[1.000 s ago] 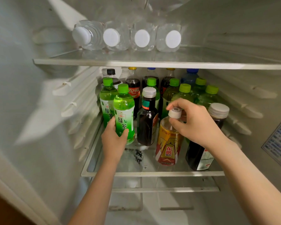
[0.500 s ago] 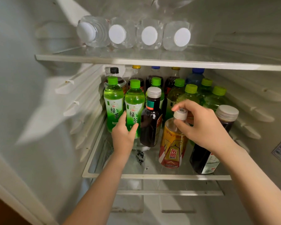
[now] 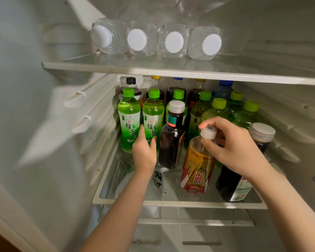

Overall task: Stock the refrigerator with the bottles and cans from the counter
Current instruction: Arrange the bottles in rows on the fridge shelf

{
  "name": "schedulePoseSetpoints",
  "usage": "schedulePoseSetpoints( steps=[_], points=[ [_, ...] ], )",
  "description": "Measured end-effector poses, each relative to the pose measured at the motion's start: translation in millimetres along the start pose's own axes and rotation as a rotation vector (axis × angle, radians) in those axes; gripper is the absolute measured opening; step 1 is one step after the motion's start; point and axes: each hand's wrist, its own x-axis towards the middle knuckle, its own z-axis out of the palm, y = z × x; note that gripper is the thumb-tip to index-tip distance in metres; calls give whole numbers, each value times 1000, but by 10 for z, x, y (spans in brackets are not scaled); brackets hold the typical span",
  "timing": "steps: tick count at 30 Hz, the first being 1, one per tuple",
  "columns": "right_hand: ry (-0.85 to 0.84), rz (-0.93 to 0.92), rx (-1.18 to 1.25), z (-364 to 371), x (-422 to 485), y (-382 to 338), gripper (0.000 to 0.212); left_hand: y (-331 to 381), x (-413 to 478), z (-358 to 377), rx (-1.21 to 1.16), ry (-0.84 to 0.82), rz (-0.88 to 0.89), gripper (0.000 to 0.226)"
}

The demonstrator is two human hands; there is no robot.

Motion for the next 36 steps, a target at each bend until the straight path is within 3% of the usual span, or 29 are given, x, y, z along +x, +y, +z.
schedulePoseSetpoints(
  steps=[10, 14, 17, 19, 25, 36],
  points=[
    [-20, 1, 10, -13, -10, 0, 32, -46, 37, -19, 40, -48, 3, 61],
    [-23, 2, 8, -6, 5, 2, 33, -51, 32, -230, -2, 108, 164, 36],
    [-28, -2, 7, -3, 18, 1, 32, -86, 85, -384, 32, 244, 93, 23],
    [-17, -12, 14, 19, 37, -5, 31, -91, 92, -407, 96, 284, 55, 31],
    [42, -43, 14, 139, 106, -41, 30, -124, 113, -319, 89, 138, -119, 67],
    [31, -18, 64, 140, 111, -24, 29, -339, 222, -367, 3, 29, -84, 61]
  ],
)
